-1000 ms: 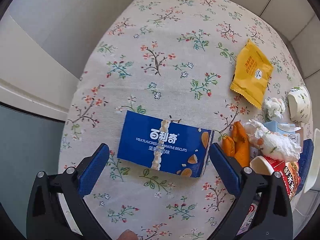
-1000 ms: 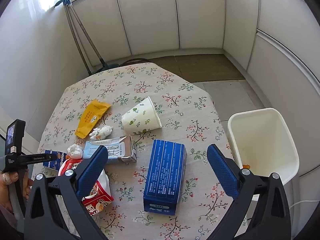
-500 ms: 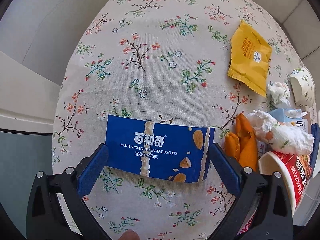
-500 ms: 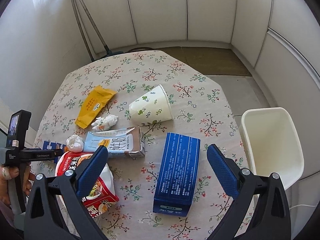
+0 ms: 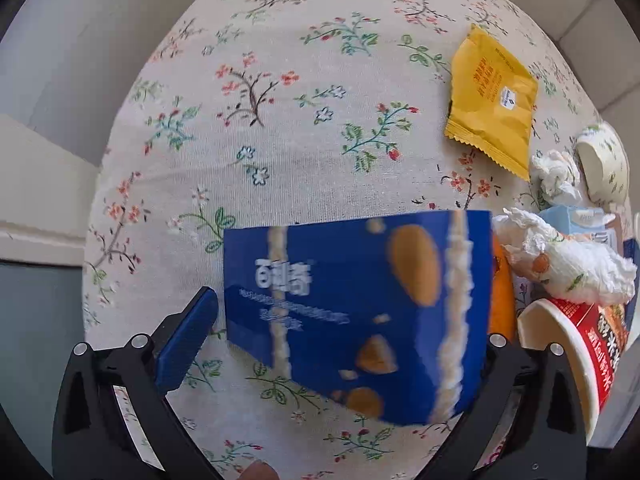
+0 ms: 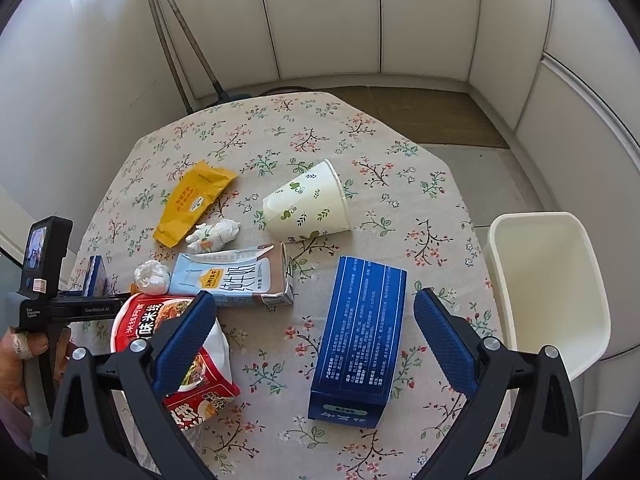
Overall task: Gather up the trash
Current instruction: 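Grasp the blue biscuit box with the left tool and lift it, then grasp the crumpled white tissue with the right tool while the left tool holds the box, then carry the tissue over the bin and open the right tool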
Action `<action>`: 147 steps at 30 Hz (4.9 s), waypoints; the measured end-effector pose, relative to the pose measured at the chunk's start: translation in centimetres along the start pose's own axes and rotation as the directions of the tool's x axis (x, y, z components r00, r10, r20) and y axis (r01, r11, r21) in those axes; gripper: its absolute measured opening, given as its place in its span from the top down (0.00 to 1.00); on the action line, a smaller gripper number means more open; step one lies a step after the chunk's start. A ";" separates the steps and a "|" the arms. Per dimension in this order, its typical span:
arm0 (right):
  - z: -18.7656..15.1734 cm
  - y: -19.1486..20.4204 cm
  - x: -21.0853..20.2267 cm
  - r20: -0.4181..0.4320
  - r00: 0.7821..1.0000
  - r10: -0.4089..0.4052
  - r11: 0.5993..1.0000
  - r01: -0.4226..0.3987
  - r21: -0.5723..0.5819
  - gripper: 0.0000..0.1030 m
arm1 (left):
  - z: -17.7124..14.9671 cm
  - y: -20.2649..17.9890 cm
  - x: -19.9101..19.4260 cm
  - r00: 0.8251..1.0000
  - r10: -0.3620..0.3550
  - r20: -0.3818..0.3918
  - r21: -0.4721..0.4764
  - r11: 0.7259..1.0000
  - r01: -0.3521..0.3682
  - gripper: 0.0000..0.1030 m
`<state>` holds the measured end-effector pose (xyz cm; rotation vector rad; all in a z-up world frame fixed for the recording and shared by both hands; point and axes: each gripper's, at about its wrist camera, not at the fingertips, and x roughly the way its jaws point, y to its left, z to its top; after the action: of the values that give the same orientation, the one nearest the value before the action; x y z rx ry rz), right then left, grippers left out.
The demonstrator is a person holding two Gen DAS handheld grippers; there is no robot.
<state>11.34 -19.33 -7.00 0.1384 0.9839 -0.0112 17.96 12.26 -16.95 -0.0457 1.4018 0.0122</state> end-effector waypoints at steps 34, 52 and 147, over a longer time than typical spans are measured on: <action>0.2 1.2 0.3 -0.031 0.997 0.075 0.997 -0.076 -0.019 0.07 | 0.4 -0.8 -8.6 0.970 0.010 0.243 -0.084 0.996 0.011 0.89; 2.9 9.3 7.7 -0.268 0.897 0.351 0.932 -0.361 0.011 0.10 | -0.9 -1.2 -13.6 0.928 -0.136 0.347 -0.078 0.982 0.173 0.89; -1.3 -31.8 -11.0 0.094 0.888 -0.450 0.751 0.319 0.578 0.19 | -4.6 -37.4 -16.4 0.802 -0.468 0.371 0.421 0.854 0.304 0.89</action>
<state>1.87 -51.25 -2.10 0.4518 0.7370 -0.6935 12.04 -24.99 -0.61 -0.0411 0.8721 -0.5425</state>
